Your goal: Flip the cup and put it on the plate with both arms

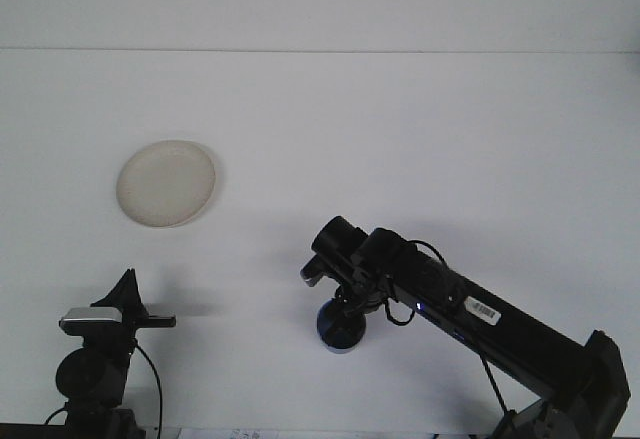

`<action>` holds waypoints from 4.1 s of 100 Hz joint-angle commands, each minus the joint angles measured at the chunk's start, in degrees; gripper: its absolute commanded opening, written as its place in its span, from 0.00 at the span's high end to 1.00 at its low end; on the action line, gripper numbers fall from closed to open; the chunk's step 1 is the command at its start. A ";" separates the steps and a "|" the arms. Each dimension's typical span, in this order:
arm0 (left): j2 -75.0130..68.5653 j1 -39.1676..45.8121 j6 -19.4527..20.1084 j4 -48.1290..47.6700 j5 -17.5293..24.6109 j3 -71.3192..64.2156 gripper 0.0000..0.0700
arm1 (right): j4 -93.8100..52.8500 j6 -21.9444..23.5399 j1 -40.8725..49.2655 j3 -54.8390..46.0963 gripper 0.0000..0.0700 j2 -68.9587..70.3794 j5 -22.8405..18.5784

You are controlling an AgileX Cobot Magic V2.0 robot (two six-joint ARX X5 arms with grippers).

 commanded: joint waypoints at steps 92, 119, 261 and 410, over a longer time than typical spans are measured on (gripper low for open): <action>-0.09 0.11 -9.75 2.34 0.09 -1.01 0.98 | 26.58 -0.98 -4.81 -32.74 0.42 -69.72 5.62; -0.04 0.11 -22.01 1.11 0.77 -0.15 0.98 | 27.69 1.60 -4.81 -40.00 0.42 -83.12 6.16; 90.60 -50.86 -12.87 -40.06 16.76 73.53 0.44 | 27.02 -1.68 -4.81 -40.00 0.42 -83.34 6.25; 92.76 0.57 -2.51 -51.08 2.19 90.60 0.99 | 26.27 -1.68 -4.81 -40.00 0.42 -83.34 6.05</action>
